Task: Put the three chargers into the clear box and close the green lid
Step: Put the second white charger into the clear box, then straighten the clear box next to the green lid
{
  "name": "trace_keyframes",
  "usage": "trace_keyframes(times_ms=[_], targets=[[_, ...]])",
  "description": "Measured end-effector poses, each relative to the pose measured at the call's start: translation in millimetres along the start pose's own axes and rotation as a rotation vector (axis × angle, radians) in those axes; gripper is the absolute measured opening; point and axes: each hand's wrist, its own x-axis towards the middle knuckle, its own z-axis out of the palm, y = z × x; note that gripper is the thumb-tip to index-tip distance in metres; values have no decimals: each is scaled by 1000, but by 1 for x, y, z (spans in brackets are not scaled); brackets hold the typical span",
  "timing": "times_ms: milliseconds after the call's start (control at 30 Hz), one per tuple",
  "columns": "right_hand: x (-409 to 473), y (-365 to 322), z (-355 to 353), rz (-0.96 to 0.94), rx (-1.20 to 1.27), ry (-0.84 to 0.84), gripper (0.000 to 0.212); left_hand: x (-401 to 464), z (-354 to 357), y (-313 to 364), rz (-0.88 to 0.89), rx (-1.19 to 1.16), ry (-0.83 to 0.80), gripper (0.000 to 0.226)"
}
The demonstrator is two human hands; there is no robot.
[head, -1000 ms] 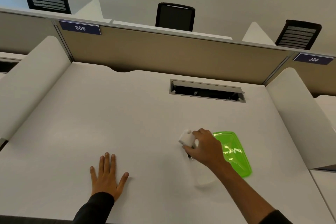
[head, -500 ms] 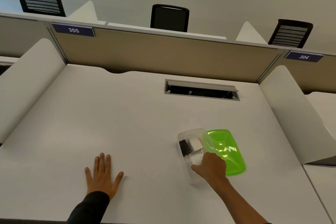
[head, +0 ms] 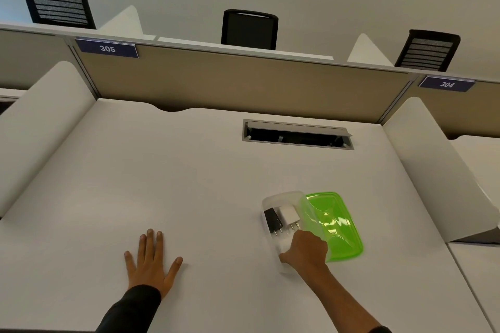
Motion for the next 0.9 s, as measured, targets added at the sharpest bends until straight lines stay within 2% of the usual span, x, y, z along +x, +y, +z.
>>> trace_keyframes(times_ms=[367, 500, 667, 767, 900], targets=[[-4, 6, 1, -24, -56, 10, 62, 3, 1, 2, -37, 34, 7, 127], [-3, 17, -5, -28, 27, 108, 58, 6, -10, 19, -35, -57, 75, 130], [-6, 37, -9, -47, 169, 273, 47, 12, -42, 82, 220, -222, 106, 109], [-10, 51, -7, -24, 254, 336, 43, 19, -60, 131, 315, -410, 0, 74], [-16, 70, 6, 38, 404, 342, 40, 22, -82, 193, 322, -548, -167, 65]])
